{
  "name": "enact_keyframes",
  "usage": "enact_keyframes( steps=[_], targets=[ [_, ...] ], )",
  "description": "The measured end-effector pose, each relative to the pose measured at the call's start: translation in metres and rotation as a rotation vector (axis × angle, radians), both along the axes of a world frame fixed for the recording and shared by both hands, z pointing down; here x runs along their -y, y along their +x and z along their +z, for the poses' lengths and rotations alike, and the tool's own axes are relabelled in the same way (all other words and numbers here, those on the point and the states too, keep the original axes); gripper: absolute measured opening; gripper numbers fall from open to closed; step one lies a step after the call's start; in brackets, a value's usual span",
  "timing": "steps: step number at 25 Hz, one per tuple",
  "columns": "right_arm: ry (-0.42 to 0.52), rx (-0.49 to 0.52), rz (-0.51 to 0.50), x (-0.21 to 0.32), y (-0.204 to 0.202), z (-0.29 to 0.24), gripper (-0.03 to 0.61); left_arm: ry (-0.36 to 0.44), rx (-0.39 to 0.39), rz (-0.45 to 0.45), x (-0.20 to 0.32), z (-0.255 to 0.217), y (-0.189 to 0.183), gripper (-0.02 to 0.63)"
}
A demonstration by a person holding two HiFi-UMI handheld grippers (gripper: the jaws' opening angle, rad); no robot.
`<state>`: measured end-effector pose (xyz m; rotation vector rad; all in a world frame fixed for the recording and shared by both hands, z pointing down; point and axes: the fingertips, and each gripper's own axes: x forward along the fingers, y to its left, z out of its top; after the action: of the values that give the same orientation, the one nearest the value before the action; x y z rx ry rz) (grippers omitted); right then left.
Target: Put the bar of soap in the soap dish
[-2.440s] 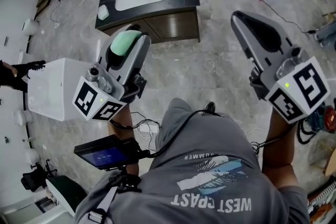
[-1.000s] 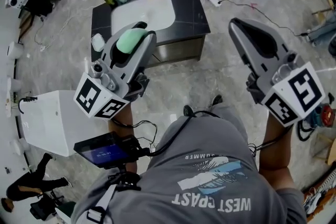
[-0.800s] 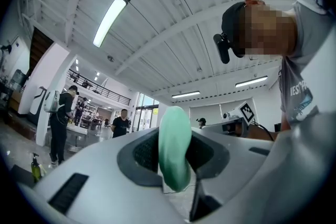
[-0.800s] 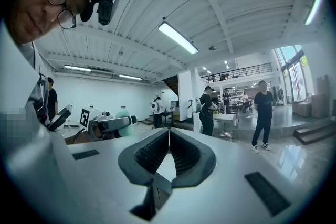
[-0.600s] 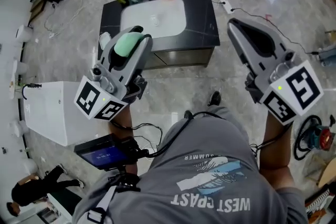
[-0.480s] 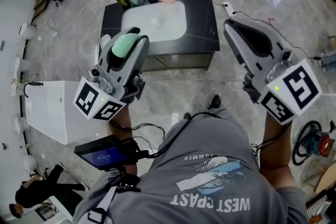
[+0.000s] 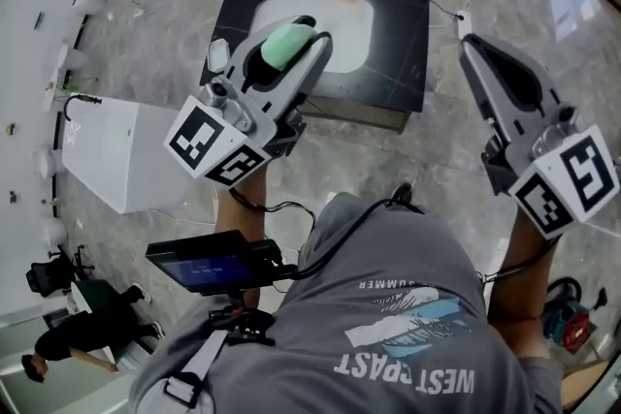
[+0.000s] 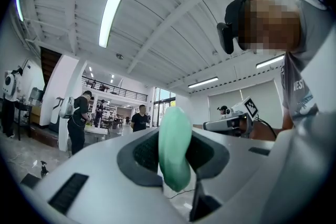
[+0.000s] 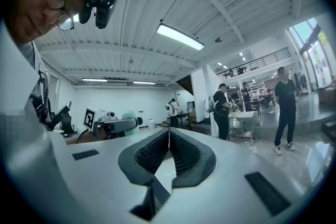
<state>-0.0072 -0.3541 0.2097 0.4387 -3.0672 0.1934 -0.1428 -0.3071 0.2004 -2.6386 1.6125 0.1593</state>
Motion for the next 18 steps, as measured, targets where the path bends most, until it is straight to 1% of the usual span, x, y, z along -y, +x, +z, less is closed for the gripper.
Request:
enact_keyframes(
  steps=[5,9,13,18],
  targets=[
    [-0.004,0.004,-0.015,0.022,0.006,-0.005,0.008,-0.047,0.01,-0.013,0.02,0.006,0.012,0.112],
    [-0.03,0.01,-0.003,0.039,0.009,0.002,0.008,-0.073,0.034,-0.009,0.038,0.012,0.014,0.112],
    [-0.075,0.006,0.019,0.056,0.009,0.023,0.008,-0.097,0.042,0.007,0.061,0.026,0.007,0.112],
    [-0.072,-0.015,0.093,0.084,0.002,0.022,0.008,-0.108,0.067,0.044,0.096,0.035,-0.012,0.112]
  ],
)
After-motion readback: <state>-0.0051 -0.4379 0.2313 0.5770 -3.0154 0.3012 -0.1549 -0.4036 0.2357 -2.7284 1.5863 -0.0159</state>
